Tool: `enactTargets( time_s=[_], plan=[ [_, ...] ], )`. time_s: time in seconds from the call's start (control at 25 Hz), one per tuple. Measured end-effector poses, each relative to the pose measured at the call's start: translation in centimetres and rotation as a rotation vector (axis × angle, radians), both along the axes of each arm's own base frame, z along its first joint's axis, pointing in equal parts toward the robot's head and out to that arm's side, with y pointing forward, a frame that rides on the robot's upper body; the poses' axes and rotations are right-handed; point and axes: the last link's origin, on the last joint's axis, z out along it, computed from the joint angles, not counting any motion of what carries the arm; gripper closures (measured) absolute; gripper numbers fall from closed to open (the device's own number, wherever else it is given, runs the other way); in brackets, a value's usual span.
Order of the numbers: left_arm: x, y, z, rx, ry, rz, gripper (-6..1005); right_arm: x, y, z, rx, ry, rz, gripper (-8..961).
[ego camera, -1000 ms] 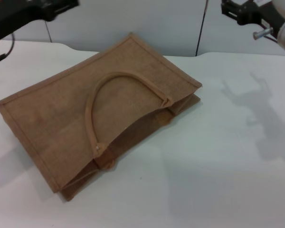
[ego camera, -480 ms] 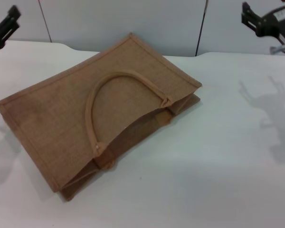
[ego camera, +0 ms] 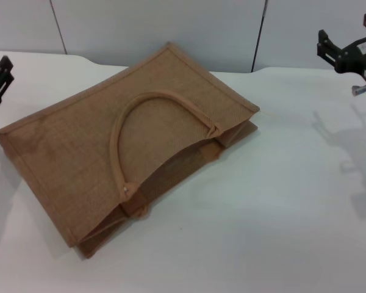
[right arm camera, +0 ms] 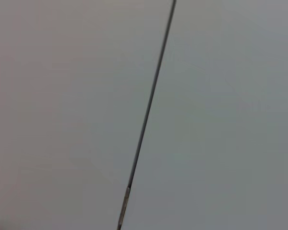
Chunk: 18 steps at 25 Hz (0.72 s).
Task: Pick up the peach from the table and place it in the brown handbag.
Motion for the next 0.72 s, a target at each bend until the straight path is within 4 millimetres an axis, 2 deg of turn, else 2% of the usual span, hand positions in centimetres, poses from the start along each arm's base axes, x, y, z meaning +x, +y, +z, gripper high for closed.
enactTargets(
  time_s=[0.56, 0.72],
  plan=[
    [-0.7, -0.9, -2.7, -0.033, 0.071, 0.059, 305, 3.0, -1.9, -0.8, 0.004, -0.015, -0.029, 57],
    [-0.6, -0.8, -3.1, -0.025, 0.076, 0.068, 305, 2.9, -1.9, -1.0, 0.016, -0.022, 0.008, 57]
  ],
)
